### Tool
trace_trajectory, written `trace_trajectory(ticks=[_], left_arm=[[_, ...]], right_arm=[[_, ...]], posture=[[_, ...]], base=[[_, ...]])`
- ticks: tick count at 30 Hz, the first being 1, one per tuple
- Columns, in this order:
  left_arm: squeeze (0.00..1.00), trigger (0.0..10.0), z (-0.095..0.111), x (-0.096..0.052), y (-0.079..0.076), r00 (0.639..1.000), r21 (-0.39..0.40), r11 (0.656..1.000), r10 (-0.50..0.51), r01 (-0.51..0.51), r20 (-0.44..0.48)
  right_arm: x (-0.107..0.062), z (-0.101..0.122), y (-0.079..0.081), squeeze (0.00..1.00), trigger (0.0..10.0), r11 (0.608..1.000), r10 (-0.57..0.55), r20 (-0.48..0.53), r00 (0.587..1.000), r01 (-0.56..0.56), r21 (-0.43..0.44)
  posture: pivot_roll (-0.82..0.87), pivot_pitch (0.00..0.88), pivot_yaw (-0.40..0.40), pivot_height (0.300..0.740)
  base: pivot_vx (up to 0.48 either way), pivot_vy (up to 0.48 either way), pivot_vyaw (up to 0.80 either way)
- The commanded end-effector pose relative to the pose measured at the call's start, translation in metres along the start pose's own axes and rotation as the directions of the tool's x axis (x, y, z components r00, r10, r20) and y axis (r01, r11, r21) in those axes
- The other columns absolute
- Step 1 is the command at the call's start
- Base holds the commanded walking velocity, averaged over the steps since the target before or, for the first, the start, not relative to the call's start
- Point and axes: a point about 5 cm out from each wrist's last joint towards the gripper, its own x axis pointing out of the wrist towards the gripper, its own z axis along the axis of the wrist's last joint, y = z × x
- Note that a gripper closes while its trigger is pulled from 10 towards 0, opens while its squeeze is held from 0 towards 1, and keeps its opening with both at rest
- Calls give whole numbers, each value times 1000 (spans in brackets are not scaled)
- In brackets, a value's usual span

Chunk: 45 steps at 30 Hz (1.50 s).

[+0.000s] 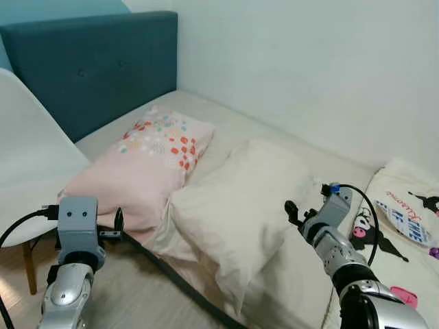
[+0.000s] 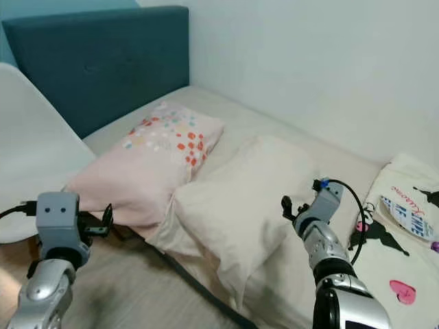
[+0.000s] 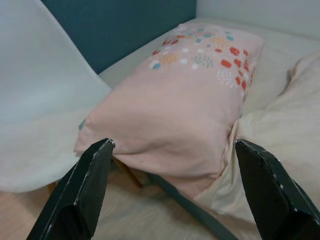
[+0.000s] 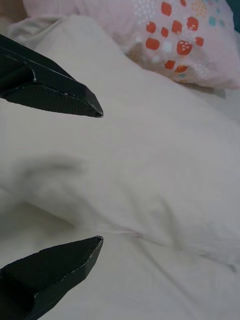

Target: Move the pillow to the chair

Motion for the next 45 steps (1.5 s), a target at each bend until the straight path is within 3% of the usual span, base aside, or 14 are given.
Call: trace_trajectory(ticks=[1, 15, 17, 19, 21, 22, 24, 29, 32, 36, 38, 41, 42, 45], left_arm=[[0, 10000, -2, 0, 2, 1000, 15, 1000, -5, 5, -14], [0, 10000, 0, -3, 6, 1000, 22, 1000, 6, -6, -7], [0, 10000, 2, -4, 9, 1000, 29, 1000, 7, -7, -4], [0, 10000, 2, -4, 9, 1000, 29, 1000, 7, -7, -4], [0, 10000, 4, -5, 12, 1000, 42, 999, 6, -6, 2], [0, 10000, 4, -5, 12, 1000, 42, 999, 6, -6, 2], [0, 10000, 7, -7, 15, 1000, 57, 998, 8, -8, 10], [0, 10000, 10, -10, 19, 1000, 73, 997, 7, -8, 11], [0, 10000, 12, -13, 22, 1000, 87, 996, 5, -6, 9], [0, 10000, 18, -24, 29, 1000, 114, 993, 10, -11, 11], [0, 10000, 20, -28, 32, 1000, 126, 992, 16, -17, 9], [0, 10000, 25, -34, 41, 1000, 144, 989, 27, -28, 5], [0, 10000, 25, -34, 41, 1000, 144, 989, 27, -28, 5], [0, 10000, 31, -35, 44, 1000, 169, 985, 21, -22, 8]], right_arm=[[-1, -1, -5, 0, 10000, 999, -17, 3, 1000, 17, 51], [-2, -2, -11, 0, 10000, 960, 9, 16, 1000, -14, 280], [-2, -2, -6, 0, 10000, 925, 70, 40, 997, -80, 373], [-2, -2, -6, 0, 10000, 925, 70, 40, 997, -80, 373], [-2, -2, 2, 0, 10000, 855, 161, 79, 984, -179, 486], [-2, -2, 2, 0, 10000, 855, 161, 79, 984, -179, 486], [-2, -3, 8, 0, 10000, 813, 221, 106, 969, -244, 529], [-1, -6, 14, 0, 10000, 806, 226, 97, 969, -242, 540], [0, -12, 15, 0, 10000, 827, 199, 60, 978, -201, 525], [-1, -19, 18, 0, 10000, 825, 230, 46, 972, -220, 520], [-1, -18, 21, 0, 10000, 811, 256, 58, 965, -247, 531], [-1, -12, 32, 0, 10000, 738, 343, 110, 933, -340, 583], [-1, -12, 32, 0, 10000, 738, 343, 110, 933, -340, 583], [-1, -14, 42, 0, 10000, 685, 391, 121, 912, -377, 624]], posture=[[101, 0, -105, 621], [117, 0, -109, 576], [120, 0, -104, 566], [120, 0, -104, 566], [133, 0, -103, 551], [133, 0, -103, 551], [145, 0, -95, 536], [154, 0, -86, 521], [162, 0, -75, 511], [176, 36, -70, 491], [184, 62, -67, 486], [192, 105, -59, 471], [192, 105, -59, 471], [199, 121, -53, 456]], base=[[0, 0, 0], [0, 0, 0], [0, 0, 0], [0, 0, 0], [0, 0, 0], [0, 0, 0], [0, 0, 0], [0, 0, 0], [0, 0, 0], [0, 0, 0], [0, 0, 0], [0, 0, 0], [0, 0, 0], [0, 0, 0]])
